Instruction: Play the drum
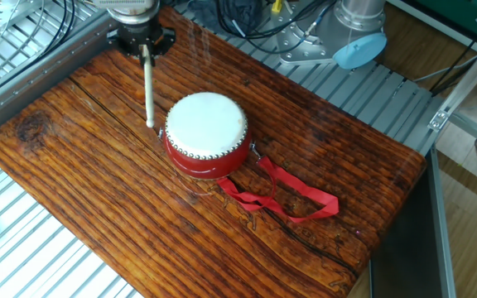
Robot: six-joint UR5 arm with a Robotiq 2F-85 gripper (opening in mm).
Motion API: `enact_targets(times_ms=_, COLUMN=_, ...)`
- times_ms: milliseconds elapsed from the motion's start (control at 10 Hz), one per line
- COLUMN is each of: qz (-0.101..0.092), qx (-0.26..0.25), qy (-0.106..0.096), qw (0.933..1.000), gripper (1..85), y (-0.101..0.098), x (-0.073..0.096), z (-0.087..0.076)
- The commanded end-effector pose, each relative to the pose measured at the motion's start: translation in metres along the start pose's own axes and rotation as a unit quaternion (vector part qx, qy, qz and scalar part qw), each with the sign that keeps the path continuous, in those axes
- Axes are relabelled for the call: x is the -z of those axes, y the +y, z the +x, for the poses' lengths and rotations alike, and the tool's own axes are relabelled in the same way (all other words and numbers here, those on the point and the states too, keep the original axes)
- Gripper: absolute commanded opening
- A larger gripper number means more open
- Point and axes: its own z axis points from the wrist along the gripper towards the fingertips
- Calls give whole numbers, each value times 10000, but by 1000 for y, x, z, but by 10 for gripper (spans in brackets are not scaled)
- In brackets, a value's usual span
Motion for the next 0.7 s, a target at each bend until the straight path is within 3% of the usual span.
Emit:
enact_targets(times_ms=0, qz=-353, qx=-389, qy=-106, qw=9986, gripper=10, y=14, x=-17, z=-8)
enact_targets(times_ms=300, qz=-157, qx=-406, qy=-101, qw=9990, gripper=10, y=1, x=-32, z=-9)
enact_targets(times_ms=500, qz=-439, qx=-854, qy=-380, qw=9947, gripper=10, y=14, x=-31, z=-25)
enact_targets(times_ms=600, qz=-439, qx=-983, qy=-409, qw=9933, gripper=10, y=14, x=-31, z=-27)
